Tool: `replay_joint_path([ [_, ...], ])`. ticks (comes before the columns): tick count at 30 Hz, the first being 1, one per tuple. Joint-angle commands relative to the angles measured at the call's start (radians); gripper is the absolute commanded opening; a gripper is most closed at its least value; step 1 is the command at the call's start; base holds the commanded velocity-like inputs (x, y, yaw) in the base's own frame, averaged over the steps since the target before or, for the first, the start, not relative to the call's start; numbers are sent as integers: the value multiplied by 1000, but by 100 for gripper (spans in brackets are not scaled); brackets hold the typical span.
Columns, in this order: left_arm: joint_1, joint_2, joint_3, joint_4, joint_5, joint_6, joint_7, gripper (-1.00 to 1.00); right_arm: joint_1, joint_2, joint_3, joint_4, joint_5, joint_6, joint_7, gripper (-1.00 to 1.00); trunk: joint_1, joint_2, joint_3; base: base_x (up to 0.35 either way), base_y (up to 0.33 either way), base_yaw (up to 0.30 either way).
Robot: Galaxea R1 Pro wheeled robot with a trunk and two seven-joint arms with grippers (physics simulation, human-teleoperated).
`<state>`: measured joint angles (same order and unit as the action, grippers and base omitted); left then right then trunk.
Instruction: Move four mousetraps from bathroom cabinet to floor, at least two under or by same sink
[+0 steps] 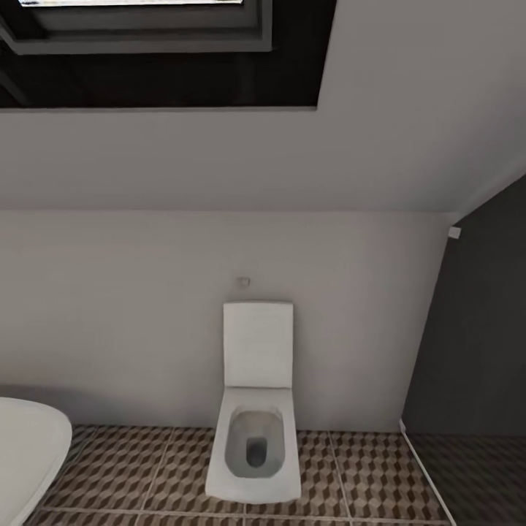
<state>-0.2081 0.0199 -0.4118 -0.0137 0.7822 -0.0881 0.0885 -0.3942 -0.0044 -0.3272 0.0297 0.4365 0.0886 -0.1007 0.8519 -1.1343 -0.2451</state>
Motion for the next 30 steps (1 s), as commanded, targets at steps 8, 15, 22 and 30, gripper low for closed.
replay_joint_path([
  [8, 0, 0, -8, -1, 3, -1, 7, -100, -2, 0, -8, 2, 7, 1, -4, -100, 1, -1, -1, 321, 0, 0],
  [15, 0, 0, -8, -1, 3, -1, 7, -100, -2, 0, -8, 2, 7, 0, -4, -100, 1, -1, -1, 321, 0, 0],
  [22, 0, 1, -8, -2, 3, -1, 7, -100, -2, -2, -8, 2, 7, 0, -4, -100, 1, -1, -1, 202, 0, 0],
  [30, 0, -3, -15, -8, -4, 0, 17, -100, -2, -5, -8, 2, 7, 0, -4, -100, 1, -1, -1, 18, 0, 0],
])
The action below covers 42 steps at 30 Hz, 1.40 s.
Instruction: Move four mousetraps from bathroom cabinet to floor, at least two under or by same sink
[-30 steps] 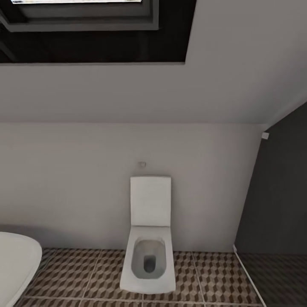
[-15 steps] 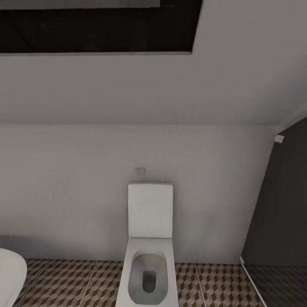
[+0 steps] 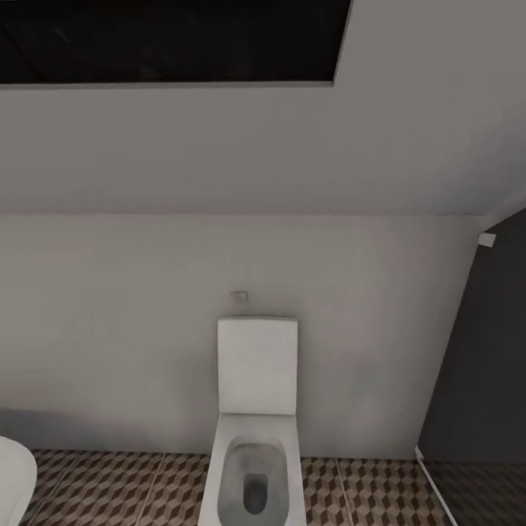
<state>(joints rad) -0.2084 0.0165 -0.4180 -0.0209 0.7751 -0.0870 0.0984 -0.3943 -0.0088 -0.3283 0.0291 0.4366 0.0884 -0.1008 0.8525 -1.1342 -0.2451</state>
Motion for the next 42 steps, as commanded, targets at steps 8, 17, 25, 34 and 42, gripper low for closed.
replay_joint_path([
  [8, 0, 5, -14, -79, -10, 1, 11, -100, -2, 0, -7, 2, 6, -5, -4, -100, 0, -1, -1, 0, 0, 0],
  [17, 0, 3, -17, -84, -13, 2, 10, -100, -2, 3, -6, 3, 4, -6, -2, -100, 15, -29, -14, 0, 0, 0],
  [25, 0, 5, -16, -81, -12, 3, 8, -100, -2, 3, -6, 3, 4, -6, -2, -100, 46, -85, -39, 0, 0, 0],
  [34, 0, 7, -17, -73, -9, 5, 9, -100, -2, 4, -7, 4, 3, -5, -2, -100, 81, -148, -67, 0, 0, 0],
  [42, 0, 19, -14, -72, -9, 2, 8, -100, -2, 4, -8, 3, 2, -2, -1, -100, 111, -204, -92, 0, 0, 0],
])
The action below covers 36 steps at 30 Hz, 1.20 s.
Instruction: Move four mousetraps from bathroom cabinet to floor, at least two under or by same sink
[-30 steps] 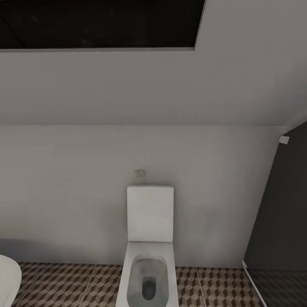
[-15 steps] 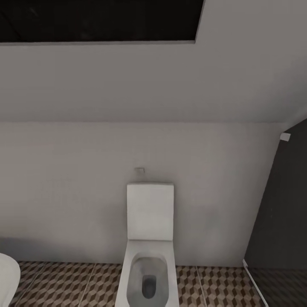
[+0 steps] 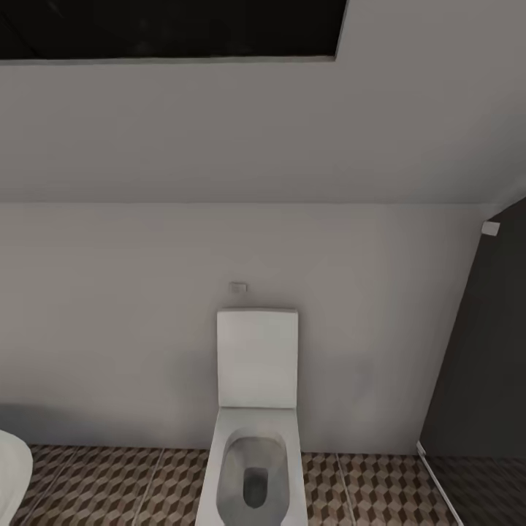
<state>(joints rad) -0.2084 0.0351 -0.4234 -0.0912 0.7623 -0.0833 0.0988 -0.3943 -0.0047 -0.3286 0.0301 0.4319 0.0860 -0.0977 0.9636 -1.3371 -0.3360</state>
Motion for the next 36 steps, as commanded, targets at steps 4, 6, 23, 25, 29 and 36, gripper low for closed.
replay_joint_path([
  [4, 0, 11, -8, -12, 2, -2, 7, -100, -1, 0, -7, 2, 6, -2, -4, -100, 15, -29, -14, 0, 0, 0],
  [6, -2, 17, -8, -22, 1, -2, 8, -100, -1, 0, -7, 2, 6, -4, -4, -100, 23, -43, -20, 0, 0, 0],
  [23, -8, 52, -8, -215, -45, 97, 16, -100, -1, -1, -7, 2, 6, -25, -5, -100, 88, -162, -73, 0, 0, 0],
  [25, -9, 54, -8, -216, -46, 98, 16, -100, -1, -1, -7, 2, 7, -25, -5, -100, 96, -176, -80, 0, 0, 0],
  [29, -9, 115, -6, -216, -45, 93, 18, -100, -1, -3, -8, 2, 7, -24, -4, -100, 111, -204, -92, 0, 0, 0],
  [36, -9, 130, -3, -216, -43, 87, 19, -100, -1, -3, -7, 2, 7, -27, -4, -100, 138, -253, -114, 0, 0, 0],
])
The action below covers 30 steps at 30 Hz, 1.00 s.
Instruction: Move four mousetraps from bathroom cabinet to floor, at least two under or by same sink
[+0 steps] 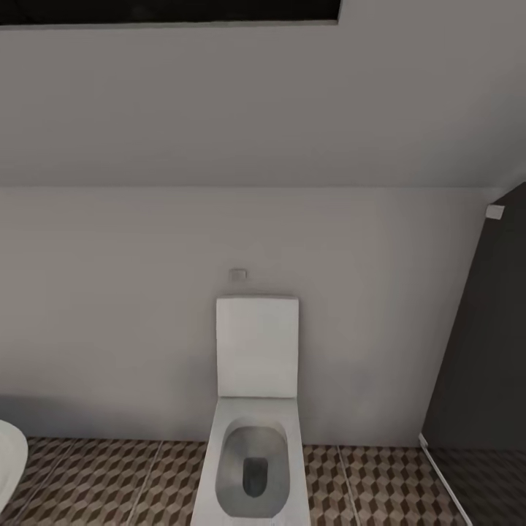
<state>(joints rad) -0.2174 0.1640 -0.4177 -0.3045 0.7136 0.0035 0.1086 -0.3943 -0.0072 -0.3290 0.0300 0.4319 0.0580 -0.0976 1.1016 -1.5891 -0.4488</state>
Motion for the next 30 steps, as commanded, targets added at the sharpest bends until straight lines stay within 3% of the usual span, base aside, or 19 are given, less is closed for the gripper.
replay_joint_path([
  [1, 0, 12, -8, -3, 7, 0, 9, -100, -1, 0, -7, 2, 7, 0, -4, -100, 4, -8, -4, 0, 0, 0],
  [7, 0, 75, -7, -57, 12, 9, 9, -100, -1, 0, -7, 2, 7, -4, -4, -100, 27, -50, -23, 0, 0, 0],
  [13, -1, 103, -7, -119, 13, 26, 34, -100, -1, 0, -8, 0, 9, 3, -6, -100, 50, -92, -42, 0, 0, 0],
  [17, -14, 115, -7, -160, 14, 84, 82, -100, -1, -2, -13, -11, 10, 12, -4, -100, 65, -120, -54, 0, 0, 0],
  [20, -46, 119, -6, -234, 13, 157, 124, -100, -1, -23, -16, -62, 11, 27, -2, -100, 77, -141, -64, 0, 0, 0],
  [22, -66, 121, -7, -290, 10, 210, 142, -100, -1, -31, -17, -146, 11, 93, -1, -100, 84, -155, -70, 0, 0, 0],
  [23, -83, 123, -7, -350, 7, 293, 154, -100, -1, -35, -18, -369, 0, 291, 5, -100, 88, -162, -73, 0, 0, 0],
  [24, -85, 126, -7, -356, 6, 307, 155, -100, -1, -35, -18, -429, -11, 338, 5, -100, 92, -169, -76, 0, 0, 0],
  [26, -95, 137, -6, -367, 6, 326, 156, -100, -1, -33, -17, -536, -42, 420, 0, -100, 100, -183, -83, 0, 0, 0],
  [30, -133, 159, -6, -388, 5, 331, 157, -100, -8, -32, -16, -566, -54, 436, -4, -100, 115, -211, -95, 0, 0, 0],
])
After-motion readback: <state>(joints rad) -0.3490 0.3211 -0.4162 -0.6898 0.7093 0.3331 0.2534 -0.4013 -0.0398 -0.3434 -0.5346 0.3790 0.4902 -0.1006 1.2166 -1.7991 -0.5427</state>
